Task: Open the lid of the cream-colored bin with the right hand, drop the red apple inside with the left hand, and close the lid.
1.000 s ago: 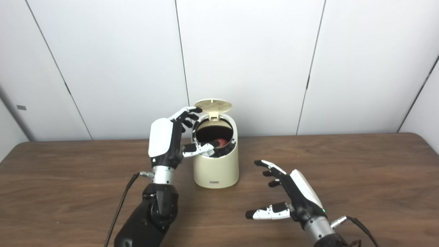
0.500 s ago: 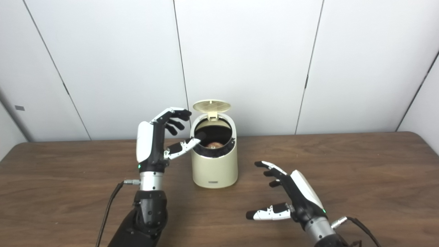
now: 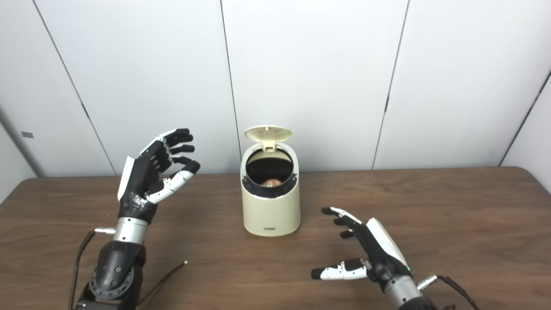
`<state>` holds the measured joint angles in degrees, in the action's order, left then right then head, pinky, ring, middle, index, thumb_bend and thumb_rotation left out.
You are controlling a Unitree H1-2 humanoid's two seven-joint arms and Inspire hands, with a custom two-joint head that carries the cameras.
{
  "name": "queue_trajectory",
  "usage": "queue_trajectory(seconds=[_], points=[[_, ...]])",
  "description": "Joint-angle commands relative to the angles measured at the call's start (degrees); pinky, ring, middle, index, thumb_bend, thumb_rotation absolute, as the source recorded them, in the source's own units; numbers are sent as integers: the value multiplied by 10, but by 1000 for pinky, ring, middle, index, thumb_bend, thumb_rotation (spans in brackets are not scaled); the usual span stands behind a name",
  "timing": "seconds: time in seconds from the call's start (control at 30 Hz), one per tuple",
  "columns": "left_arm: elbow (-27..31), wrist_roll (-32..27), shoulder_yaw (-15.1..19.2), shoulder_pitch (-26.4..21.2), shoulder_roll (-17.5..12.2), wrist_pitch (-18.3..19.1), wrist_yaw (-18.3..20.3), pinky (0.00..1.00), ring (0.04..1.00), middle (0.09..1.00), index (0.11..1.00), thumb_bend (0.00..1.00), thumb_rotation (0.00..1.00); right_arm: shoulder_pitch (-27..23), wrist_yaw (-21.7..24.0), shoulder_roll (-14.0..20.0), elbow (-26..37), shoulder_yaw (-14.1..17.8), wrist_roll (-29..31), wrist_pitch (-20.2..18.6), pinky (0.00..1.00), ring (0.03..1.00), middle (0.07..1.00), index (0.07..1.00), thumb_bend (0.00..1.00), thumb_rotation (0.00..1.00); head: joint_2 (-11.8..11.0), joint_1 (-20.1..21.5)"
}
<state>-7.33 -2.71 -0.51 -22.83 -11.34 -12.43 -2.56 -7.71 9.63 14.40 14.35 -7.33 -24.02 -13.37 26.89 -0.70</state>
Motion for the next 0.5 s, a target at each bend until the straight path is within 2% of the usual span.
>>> queue_trajectory(seconds=[0.0, 0.1, 0.17, 0.27, 0.37, 0.47], points=[[25, 1, 6, -3, -3, 8, 10, 589, 694, 757, 773, 641, 188, -16, -5, 9, 17, 7, 3, 16, 736, 852, 902, 834, 753, 161, 1, -1], [28, 14, 13, 11, -2, 27, 8, 564, 678, 741, 755, 633, 156, -18, -7, 10, 13, 8, 4, 21, 739, 853, 899, 838, 752, 166, -1, -1], [26, 15, 17, 21, -1, 29, 10, 524, 647, 721, 739, 629, 60, -20, -7, 10, 13, 8, 4, 22, 719, 837, 896, 842, 753, 175, -2, -1], [23, 15, 23, 34, 1, 36, 13, 505, 619, 696, 717, 638, 9, -22, -8, 10, 12, 9, 6, 25, 719, 827, 896, 847, 751, 169, -3, -1], [12, 10, 27, 50, 7, 36, 18, 508, 620, 695, 716, 624, 0, -26, -11, 8, 5, 14, 18, 36, 705, 808, 894, 845, 755, 135, -3, -2], [-3, 8, 30, 66, 15, 34, 19, 512, 627, 697, 719, 601, 0, -30, -12, 9, 2, 15, 20, 35, 693, 814, 897, 849, 754, 157, -4, -1]])
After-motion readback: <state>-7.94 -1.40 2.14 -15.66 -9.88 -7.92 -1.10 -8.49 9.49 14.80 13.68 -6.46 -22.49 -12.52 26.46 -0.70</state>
